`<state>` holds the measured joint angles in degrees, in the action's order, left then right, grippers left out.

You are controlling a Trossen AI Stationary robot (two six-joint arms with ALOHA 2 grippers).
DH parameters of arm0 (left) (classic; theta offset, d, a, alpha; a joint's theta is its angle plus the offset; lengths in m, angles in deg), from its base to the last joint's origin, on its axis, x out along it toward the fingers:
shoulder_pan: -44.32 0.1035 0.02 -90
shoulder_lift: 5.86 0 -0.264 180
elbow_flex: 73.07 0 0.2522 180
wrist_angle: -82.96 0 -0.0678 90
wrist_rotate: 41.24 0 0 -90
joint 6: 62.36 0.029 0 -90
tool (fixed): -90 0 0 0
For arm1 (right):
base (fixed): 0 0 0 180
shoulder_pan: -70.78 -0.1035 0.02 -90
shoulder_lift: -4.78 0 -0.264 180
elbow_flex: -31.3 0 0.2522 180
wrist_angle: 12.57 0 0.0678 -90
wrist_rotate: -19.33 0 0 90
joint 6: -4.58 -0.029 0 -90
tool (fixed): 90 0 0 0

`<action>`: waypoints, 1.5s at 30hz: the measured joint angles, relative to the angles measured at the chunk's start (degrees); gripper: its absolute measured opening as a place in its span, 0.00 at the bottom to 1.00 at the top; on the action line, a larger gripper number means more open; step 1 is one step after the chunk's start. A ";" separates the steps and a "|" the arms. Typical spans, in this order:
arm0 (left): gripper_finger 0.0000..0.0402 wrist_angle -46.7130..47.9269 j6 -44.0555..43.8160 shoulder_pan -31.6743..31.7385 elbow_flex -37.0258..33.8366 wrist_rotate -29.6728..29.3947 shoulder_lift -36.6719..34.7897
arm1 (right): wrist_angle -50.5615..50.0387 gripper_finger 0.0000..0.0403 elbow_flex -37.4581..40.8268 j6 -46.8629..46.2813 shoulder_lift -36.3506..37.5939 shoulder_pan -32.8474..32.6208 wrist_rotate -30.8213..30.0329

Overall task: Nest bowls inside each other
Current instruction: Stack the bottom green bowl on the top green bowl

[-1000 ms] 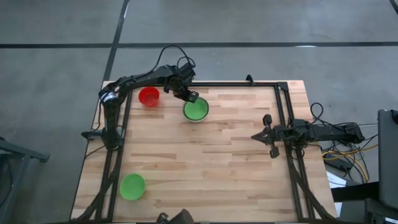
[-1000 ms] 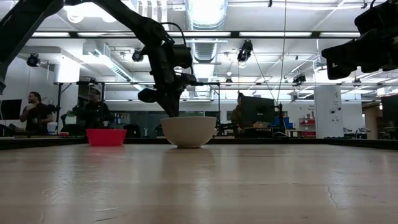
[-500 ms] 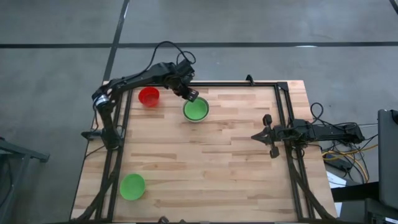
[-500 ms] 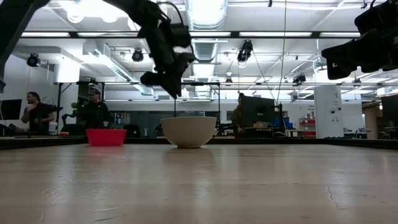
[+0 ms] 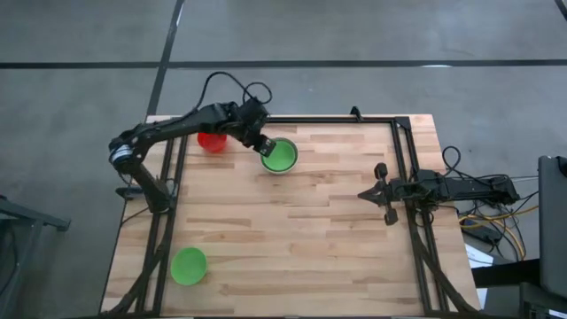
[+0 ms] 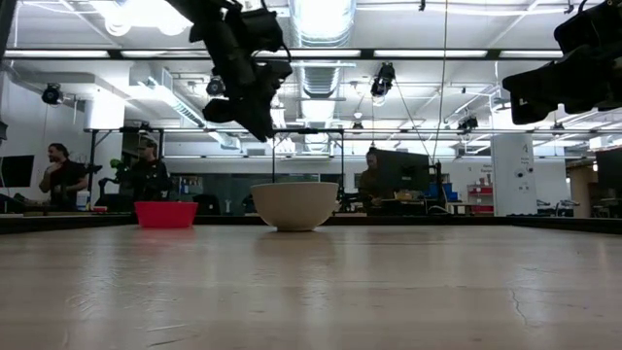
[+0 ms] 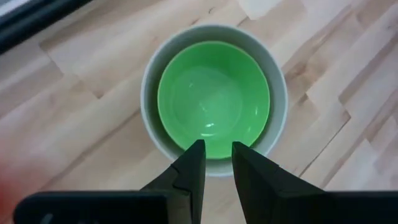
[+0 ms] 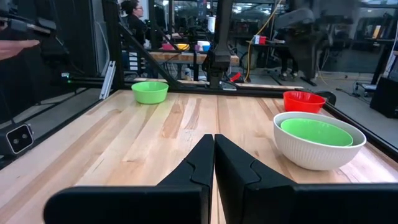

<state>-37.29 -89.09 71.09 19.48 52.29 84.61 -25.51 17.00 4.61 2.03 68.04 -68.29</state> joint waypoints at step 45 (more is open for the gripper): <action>0.33 10.94 -24.19 -49.77 -30.39 -8.91 -42.88 | 0.00 0.02 0.00 0.00 -0.02 0.01 0.01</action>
<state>-26.35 -113.27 21.31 -10.91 43.37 41.74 -25.51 17.00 4.61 2.02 68.05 -68.28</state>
